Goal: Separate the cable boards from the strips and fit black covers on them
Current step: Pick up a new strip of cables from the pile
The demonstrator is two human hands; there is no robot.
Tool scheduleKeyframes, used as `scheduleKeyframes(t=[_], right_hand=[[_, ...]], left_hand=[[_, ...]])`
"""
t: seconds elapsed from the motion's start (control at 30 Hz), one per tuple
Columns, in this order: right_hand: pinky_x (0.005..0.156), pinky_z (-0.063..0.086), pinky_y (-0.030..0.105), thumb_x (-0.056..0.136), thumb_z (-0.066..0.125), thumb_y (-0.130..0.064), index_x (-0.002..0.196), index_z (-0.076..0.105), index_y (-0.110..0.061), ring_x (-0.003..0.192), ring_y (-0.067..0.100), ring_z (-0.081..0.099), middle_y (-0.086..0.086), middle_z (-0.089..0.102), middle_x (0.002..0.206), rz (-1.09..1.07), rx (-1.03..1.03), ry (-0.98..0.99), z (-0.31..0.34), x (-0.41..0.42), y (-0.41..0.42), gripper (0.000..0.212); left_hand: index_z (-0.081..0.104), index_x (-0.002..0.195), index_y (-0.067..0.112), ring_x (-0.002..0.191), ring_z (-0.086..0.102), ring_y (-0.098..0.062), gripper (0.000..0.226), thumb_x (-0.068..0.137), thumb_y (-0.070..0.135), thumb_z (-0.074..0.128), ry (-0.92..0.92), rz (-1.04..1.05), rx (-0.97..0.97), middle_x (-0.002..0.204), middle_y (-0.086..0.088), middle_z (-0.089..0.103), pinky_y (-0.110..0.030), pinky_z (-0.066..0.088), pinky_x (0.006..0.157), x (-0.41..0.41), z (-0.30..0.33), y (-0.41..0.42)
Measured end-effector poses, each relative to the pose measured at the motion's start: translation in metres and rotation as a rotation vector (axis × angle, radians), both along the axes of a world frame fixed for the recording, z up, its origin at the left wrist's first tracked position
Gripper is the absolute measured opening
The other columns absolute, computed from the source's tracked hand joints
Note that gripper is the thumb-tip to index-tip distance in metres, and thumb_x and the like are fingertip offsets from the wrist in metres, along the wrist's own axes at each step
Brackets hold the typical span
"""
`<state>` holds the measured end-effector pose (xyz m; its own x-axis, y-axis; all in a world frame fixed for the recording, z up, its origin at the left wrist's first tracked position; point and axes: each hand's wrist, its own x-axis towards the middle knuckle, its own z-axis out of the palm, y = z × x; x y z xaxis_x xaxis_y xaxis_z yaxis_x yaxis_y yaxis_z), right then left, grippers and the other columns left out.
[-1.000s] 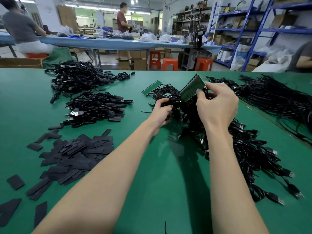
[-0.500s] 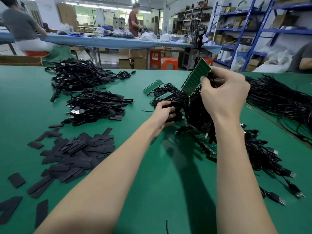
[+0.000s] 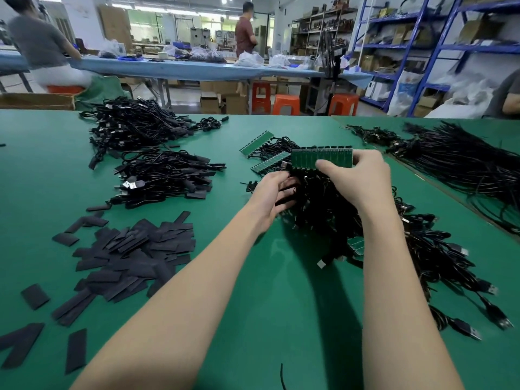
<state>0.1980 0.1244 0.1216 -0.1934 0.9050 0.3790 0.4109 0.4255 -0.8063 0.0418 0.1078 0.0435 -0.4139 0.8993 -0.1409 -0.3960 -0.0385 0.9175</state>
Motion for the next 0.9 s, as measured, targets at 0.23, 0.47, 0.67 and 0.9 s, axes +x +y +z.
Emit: scheduleKeyframes(t=[0.23,0.47,0.67,0.9], right_hand=[[0.060,0.054,0.041,0.090,0.070,-0.034,0.074,0.071,-0.008,0.066,0.030,0.062,0.009,0.071,0.069,0.000,0.238,-0.047,-0.002,-0.009,-0.006,0.030],[0.052,0.032,0.029,0.092,0.066,-0.033,0.066,0.064,-0.014,0.051,0.019,0.040,-0.002,0.052,0.053,-0.069,0.291,0.116,-0.007,-0.020,-0.008,0.032],[0.050,0.027,0.015,0.093,0.070,-0.024,0.058,0.054,-0.029,0.045,0.005,0.036,-0.021,0.044,0.043,-0.097,0.306,0.390,0.006,-0.020,-0.015,0.038],[0.053,0.039,0.020,0.092,0.071,-0.030,0.062,0.061,-0.029,0.049,0.002,0.044,-0.016,0.055,0.055,-0.166,0.342,0.506,0.007,-0.020,-0.012,0.032]], left_hand=[[0.057,0.104,0.022,0.099,0.055,-0.013,0.012,0.094,0.015,0.056,0.778,0.685,0.053,0.103,0.008,0.061,-0.031,0.043,0.091,0.001,-0.017,-0.016],[0.045,0.145,0.023,0.131,0.042,-0.022,0.054,0.097,0.048,0.054,1.120,0.339,-0.190,0.141,-0.001,0.052,-0.037,0.035,0.107,-0.008,-0.034,-0.014],[0.051,0.143,0.021,0.124,0.055,-0.022,0.043,0.102,0.035,0.052,1.040,0.214,-0.002,0.139,-0.001,0.058,-0.039,0.043,0.107,0.010,-0.026,-0.010],[0.048,0.145,0.021,0.125,0.052,-0.012,0.048,0.099,0.006,0.045,0.740,0.124,0.088,0.137,0.005,0.056,-0.017,0.039,0.102,0.021,-0.007,0.003]])
